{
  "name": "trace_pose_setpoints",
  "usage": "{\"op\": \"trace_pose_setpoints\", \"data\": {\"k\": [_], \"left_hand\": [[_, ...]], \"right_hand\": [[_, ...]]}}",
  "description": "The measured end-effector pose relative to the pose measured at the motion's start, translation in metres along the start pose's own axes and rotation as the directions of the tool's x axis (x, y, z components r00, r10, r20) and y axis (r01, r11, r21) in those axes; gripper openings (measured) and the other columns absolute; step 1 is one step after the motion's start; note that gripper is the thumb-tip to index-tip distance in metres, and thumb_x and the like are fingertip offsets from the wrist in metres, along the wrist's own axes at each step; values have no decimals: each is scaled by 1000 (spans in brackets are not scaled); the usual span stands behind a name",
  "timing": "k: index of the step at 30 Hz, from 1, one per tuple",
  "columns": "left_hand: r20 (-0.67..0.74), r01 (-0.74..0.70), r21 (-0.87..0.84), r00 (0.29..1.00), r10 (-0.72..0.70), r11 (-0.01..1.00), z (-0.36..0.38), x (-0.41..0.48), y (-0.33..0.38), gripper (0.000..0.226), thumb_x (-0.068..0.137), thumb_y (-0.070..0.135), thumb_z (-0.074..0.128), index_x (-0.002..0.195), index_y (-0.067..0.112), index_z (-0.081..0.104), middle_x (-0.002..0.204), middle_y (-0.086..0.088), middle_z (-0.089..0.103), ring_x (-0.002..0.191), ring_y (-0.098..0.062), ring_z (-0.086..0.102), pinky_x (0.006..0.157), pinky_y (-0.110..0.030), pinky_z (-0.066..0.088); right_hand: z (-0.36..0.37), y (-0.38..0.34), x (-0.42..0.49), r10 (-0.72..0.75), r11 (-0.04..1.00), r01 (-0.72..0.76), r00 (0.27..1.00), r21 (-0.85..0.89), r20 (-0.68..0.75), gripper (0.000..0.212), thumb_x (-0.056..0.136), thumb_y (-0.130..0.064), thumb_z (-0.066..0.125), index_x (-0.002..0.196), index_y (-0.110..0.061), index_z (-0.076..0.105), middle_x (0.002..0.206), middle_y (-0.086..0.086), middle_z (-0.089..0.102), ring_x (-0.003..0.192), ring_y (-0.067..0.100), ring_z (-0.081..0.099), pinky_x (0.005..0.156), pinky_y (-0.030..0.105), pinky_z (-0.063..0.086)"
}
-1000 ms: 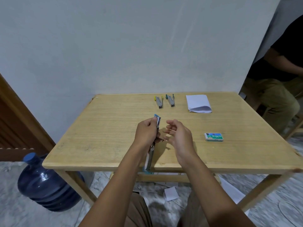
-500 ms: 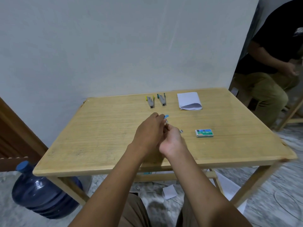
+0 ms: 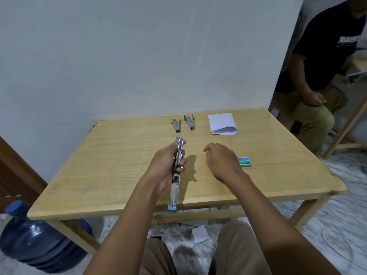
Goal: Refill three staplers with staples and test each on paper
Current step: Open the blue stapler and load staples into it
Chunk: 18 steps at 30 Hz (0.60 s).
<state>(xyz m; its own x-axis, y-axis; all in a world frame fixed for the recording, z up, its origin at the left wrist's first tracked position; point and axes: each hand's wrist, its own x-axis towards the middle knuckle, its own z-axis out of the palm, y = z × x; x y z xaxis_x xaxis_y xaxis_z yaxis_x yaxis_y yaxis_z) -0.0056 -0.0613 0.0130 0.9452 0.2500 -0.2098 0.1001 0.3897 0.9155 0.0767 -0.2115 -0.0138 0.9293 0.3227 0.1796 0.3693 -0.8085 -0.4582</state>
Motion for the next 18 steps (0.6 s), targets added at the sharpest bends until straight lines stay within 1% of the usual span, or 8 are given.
{"op": "trace_pose_setpoints", "data": {"k": [3,6,9,11,12,14,16,18], "left_hand": [[16,34,-52,999,-33,998,3,-3,-5,25,102,27,51,111,8,65,64,-1,45,46,-11,40,40,-20,29],[17,47,-47,999,-47,998,5,-4,-9,24,102,26,50,110,8,64,62,0,45,46,-11,39,39,-20,30],[-1,48,-31,999,-48,998,6,-3,-12,24,103,25,48,110,7,64,61,-1,43,46,-12,38,40,-20,29],[-18,45,-6,999,-45,999,7,-1,-13,22,103,23,49,108,7,63,60,-1,42,46,-13,38,40,-21,29],[-30,45,15,999,-45,999,8,0,-14,21,102,22,49,106,7,63,61,-2,42,46,-14,38,40,-21,30],[-62,53,71,997,-49,996,9,3,-15,22,102,23,50,103,7,64,63,-4,43,48,-15,40,40,-22,33],[-90,65,127,995,-53,990,11,7,-15,25,102,25,50,105,5,65,67,-5,45,48,-16,43,39,-22,36],[-115,74,190,992,-52,979,13,11,-17,29,103,27,50,108,3,66,70,-6,49,49,-16,46,39,-23,39]], "right_hand": [[4,4,5,-30,987,42,997,-156,78,34,98,-16,38,117,-21,65,119,4,65,108,25,55,93,40,39],[4,7,4,-48,987,59,996,-147,72,31,98,-20,41,118,-21,65,119,3,64,108,23,55,93,39,38],[-6,12,-1,-47,999,48,998,24,-40,27,97,-22,46,113,-22,68,116,-1,66,104,21,59,94,38,40],[-17,22,-9,0,991,20,989,134,-148,25,95,-23,48,108,-25,69,112,-4,66,98,20,61,93,39,45],[-22,29,-13,31,988,-2,982,156,-188,23,94,-25,49,107,-27,69,111,-5,66,96,18,61,92,40,46],[-31,45,-22,98,989,-68,965,130,-244,22,92,-33,53,108,-29,68,108,-5,65,100,19,60,91,39,44],[-36,61,-30,189,982,-178,952,66,-241,34,87,-49,57,114,-29,65,112,-2,64,108,22,56,90,40,40],[-37,70,-37,291,956,-291,944,23,-157,57,82,-65,56,124,-27,58,122,2,59,116,24,51,93,42,38]]}}
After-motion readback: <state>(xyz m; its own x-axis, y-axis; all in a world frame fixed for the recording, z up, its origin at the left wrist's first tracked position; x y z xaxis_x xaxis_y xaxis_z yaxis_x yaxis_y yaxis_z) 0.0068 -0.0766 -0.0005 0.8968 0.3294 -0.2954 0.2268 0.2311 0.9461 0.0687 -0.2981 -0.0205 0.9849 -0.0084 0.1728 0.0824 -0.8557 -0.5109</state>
